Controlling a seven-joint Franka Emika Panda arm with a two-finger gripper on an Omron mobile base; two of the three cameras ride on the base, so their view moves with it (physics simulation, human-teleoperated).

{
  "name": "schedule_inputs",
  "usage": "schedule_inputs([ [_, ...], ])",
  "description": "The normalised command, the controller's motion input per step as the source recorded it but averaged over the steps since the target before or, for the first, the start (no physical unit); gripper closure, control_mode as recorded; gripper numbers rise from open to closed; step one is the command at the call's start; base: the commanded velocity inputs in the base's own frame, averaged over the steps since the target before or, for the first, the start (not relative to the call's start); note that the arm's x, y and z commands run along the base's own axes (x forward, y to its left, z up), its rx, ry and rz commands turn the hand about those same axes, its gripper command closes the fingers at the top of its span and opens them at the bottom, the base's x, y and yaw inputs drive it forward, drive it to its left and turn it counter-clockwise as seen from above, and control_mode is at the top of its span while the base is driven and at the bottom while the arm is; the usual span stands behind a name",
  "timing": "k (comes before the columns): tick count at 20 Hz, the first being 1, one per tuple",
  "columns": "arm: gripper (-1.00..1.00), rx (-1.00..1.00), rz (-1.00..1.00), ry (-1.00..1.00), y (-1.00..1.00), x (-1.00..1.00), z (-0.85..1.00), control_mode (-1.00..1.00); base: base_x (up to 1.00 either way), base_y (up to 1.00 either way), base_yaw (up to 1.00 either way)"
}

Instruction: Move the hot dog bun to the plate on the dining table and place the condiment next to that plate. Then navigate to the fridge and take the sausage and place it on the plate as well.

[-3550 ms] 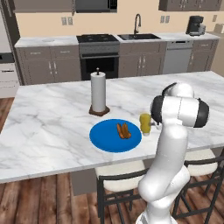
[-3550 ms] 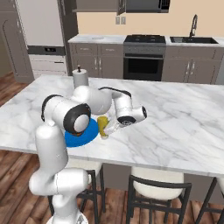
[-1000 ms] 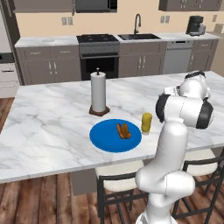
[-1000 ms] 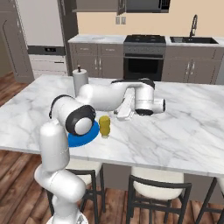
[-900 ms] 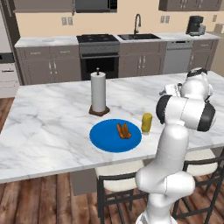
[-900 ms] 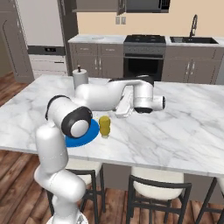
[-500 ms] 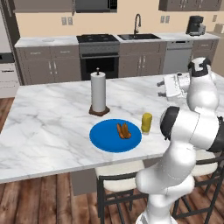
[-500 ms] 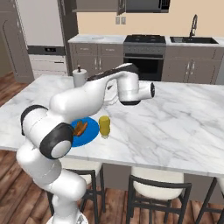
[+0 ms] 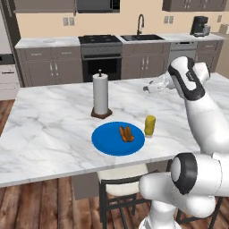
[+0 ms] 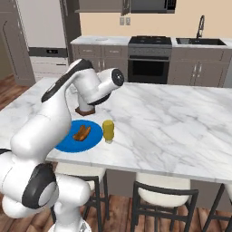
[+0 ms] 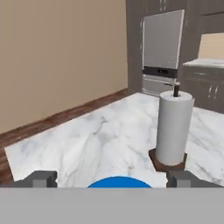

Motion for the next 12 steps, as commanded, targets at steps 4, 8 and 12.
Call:
schedule_inputs([
  [4, -1.0, 0.0, -0.48, 0.49, 0.59, -0.32, 0.28, -1.0, 0.0, 0.0, 0.0],
  [8, -1.0, 0.0, -0.49, 0.49, 0.36, -0.37, 0.31, -1.0, 0.0, 0.0, 0.0],
  [12, -1.0, -0.07, -0.35, 0.46, 0.0, -0.48, 0.31, -1.0, 0.0, 0.0, 0.0],
])
